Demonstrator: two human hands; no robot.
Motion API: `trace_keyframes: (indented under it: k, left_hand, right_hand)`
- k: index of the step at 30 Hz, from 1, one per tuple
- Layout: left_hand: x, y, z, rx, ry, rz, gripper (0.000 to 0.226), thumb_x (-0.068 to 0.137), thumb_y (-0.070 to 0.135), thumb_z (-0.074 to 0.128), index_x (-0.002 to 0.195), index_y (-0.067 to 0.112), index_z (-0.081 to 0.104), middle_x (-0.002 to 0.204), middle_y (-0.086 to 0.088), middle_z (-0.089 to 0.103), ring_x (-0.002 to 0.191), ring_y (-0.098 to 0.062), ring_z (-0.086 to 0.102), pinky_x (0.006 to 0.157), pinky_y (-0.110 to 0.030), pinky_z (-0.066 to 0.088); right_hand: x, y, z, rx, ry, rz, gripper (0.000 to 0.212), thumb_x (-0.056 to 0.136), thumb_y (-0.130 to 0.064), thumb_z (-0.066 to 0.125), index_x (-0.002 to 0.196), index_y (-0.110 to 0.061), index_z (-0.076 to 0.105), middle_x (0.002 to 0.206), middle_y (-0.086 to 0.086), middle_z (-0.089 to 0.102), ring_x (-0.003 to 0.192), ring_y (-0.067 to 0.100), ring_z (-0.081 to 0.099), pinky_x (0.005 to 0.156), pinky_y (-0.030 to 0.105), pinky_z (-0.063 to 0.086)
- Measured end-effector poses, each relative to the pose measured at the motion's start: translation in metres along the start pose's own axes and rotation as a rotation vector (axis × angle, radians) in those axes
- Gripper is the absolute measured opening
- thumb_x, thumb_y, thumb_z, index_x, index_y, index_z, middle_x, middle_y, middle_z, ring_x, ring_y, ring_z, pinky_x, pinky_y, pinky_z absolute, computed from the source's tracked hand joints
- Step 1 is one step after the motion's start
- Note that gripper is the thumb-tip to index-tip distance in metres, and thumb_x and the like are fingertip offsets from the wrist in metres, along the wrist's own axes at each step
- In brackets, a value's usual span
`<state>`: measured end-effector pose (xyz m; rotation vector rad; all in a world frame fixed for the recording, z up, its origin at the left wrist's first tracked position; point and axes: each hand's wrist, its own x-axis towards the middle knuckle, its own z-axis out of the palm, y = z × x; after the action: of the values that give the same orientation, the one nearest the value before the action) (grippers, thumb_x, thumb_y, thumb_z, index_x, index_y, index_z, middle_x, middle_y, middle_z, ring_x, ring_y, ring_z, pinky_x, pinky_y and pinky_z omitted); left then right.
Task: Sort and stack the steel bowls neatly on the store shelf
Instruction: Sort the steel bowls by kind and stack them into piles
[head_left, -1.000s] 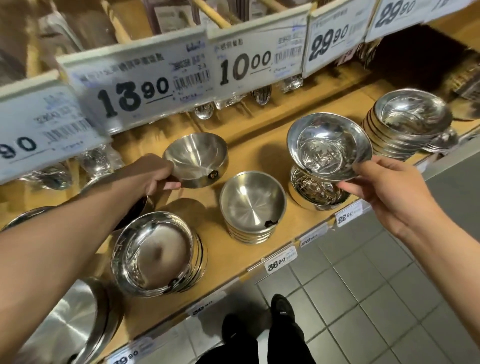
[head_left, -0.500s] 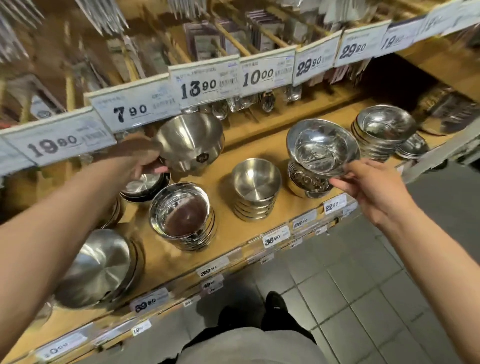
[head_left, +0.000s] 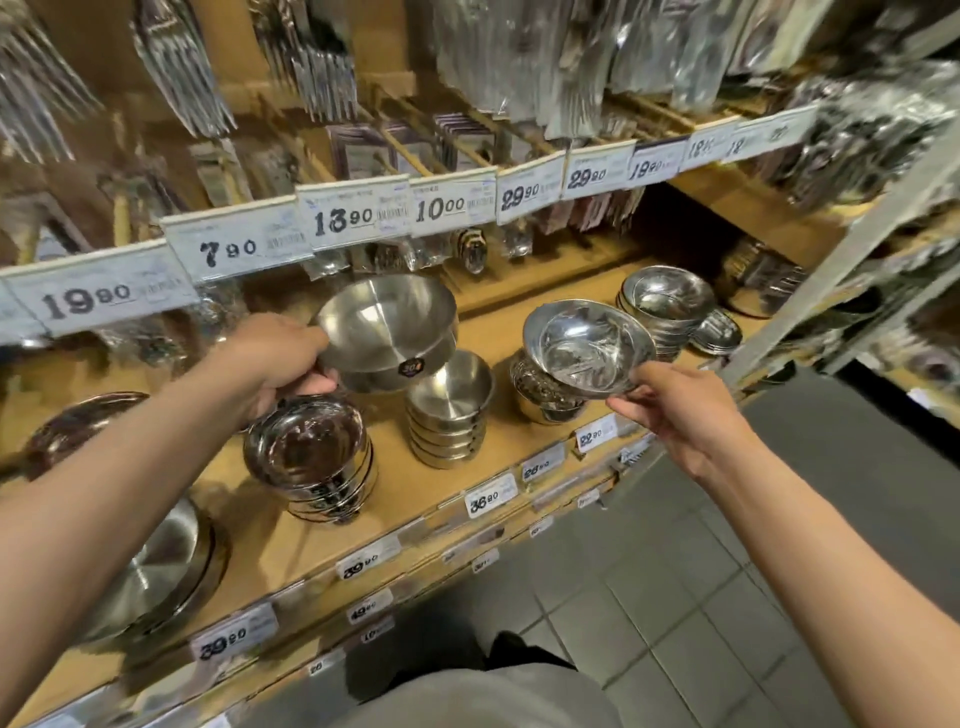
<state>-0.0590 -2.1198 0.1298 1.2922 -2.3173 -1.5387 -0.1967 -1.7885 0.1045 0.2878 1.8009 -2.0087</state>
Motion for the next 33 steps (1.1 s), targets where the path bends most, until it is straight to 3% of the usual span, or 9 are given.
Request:
trace_keyframes:
  k: [2, 5, 8, 11, 16, 18, 22, 28, 33]
  left_hand:
    - [-0.012, 0.009, 0.008, 0.048, -0.022, 0.055, 0.020, 0.100, 0.010, 0.052, 0.097, 0.000, 0.068, 0.063, -0.008, 0.070, 0.030, -0.004, 0.055, 0.027, -0.015, 0.036]
    - [-0.023, 0.027, 0.026, -0.043, -0.082, 0.060, 0.016, 0.101, 0.005, 0.051, 0.102, 0.002, 0.067, 0.075, -0.014, 0.072, 0.040, -0.008, 0.065, 0.035, -0.015, 0.047]
    - [-0.025, 0.044, 0.050, -0.023, -0.107, 0.087, 0.022, 0.100, 0.004, 0.051, 0.086, 0.010, 0.067, 0.054, -0.004, 0.069, 0.037, -0.009, 0.063, 0.035, -0.014, 0.045]
    - [-0.017, 0.062, 0.083, -0.084, -0.102, 0.072, 0.028, 0.099, 0.002, 0.051, 0.079, 0.010, 0.069, 0.049, -0.001, 0.063, 0.040, -0.011, 0.063, 0.039, -0.017, 0.050]
    - [0.002, 0.091, 0.149, -0.070, -0.039, 0.035, 0.019, 0.097, 0.007, 0.057, 0.092, 0.010, 0.075, 0.073, -0.014, 0.075, 0.057, -0.021, 0.071, 0.053, -0.029, 0.063]
    - [0.006, 0.103, 0.179, -0.063, -0.024, 0.014, 0.016, 0.097, 0.006, 0.058, 0.095, 0.008, 0.074, 0.081, -0.018, 0.076, 0.053, -0.020, 0.071, 0.048, -0.027, 0.061]
    - [0.014, 0.128, 0.226, -0.099, 0.007, -0.017, 0.017, 0.095, 0.006, 0.062, 0.107, 0.006, 0.073, 0.095, -0.022, 0.077, 0.064, -0.025, 0.073, 0.060, -0.031, 0.063]
    - [0.013, 0.140, 0.250, -0.150, 0.037, -0.058, 0.014, 0.096, 0.010, 0.062, 0.098, 0.013, 0.076, 0.093, -0.015, 0.077, 0.076, -0.027, 0.077, 0.057, -0.029, 0.063]
    - [0.006, 0.140, 0.252, -0.199, 0.083, -0.087, 0.021, 0.099, 0.010, 0.058, 0.092, 0.017, 0.076, 0.084, -0.010, 0.078, 0.066, -0.019, 0.076, 0.050, -0.021, 0.059]
  right_hand:
    - [0.004, -0.006, -0.011, 0.010, 0.013, 0.007, 0.019, 0.096, 0.006, 0.056, 0.077, 0.003, 0.060, 0.050, 0.001, 0.067, 0.056, 0.015, 0.073, 0.064, 0.025, 0.063]
    - [0.016, -0.017, -0.030, -0.006, 0.004, 0.020, 0.016, 0.096, 0.005, 0.058, 0.081, 0.004, 0.064, 0.058, 0.007, 0.072, 0.058, 0.018, 0.074, 0.059, 0.024, 0.063]
    - [0.034, -0.028, -0.053, -0.046, 0.012, 0.024, 0.012, 0.094, 0.005, 0.059, 0.083, 0.006, 0.065, 0.071, 0.012, 0.069, 0.059, 0.019, 0.073, 0.054, 0.022, 0.061]
    - [0.059, -0.038, -0.081, -0.093, 0.007, -0.003, 0.019, 0.092, 0.006, 0.059, 0.075, -0.002, 0.061, 0.057, 0.004, 0.062, 0.052, 0.014, 0.069, 0.051, 0.022, 0.060]
    - [0.116, -0.061, -0.138, -0.119, -0.030, 0.014, 0.021, 0.094, 0.006, 0.058, 0.076, -0.004, 0.061, 0.048, -0.001, 0.065, 0.048, 0.012, 0.068, 0.051, 0.025, 0.061]
    - [0.144, -0.076, -0.159, -0.111, -0.002, 0.009, 0.018, 0.094, 0.006, 0.060, 0.078, -0.001, 0.060, 0.057, 0.006, 0.068, 0.049, 0.015, 0.070, 0.048, 0.023, 0.059]
    - [0.203, -0.117, -0.186, -0.186, 0.008, -0.043, 0.011, 0.090, 0.005, 0.066, 0.083, -0.003, 0.064, 0.082, 0.014, 0.069, 0.050, 0.018, 0.070, 0.043, 0.022, 0.056]
    - [0.279, -0.145, -0.170, -0.459, -0.151, -0.134, 0.026, 0.089, 0.004, 0.065, 0.069, -0.009, 0.074, 0.061, 0.006, 0.073, 0.046, 0.016, 0.068, 0.042, 0.021, 0.054]
    - [0.324, -0.143, -0.152, -0.608, -0.207, -0.114, 0.023, 0.085, 0.001, 0.070, 0.065, -0.010, 0.073, 0.079, 0.014, 0.066, 0.038, 0.012, 0.061, 0.039, 0.023, 0.052]
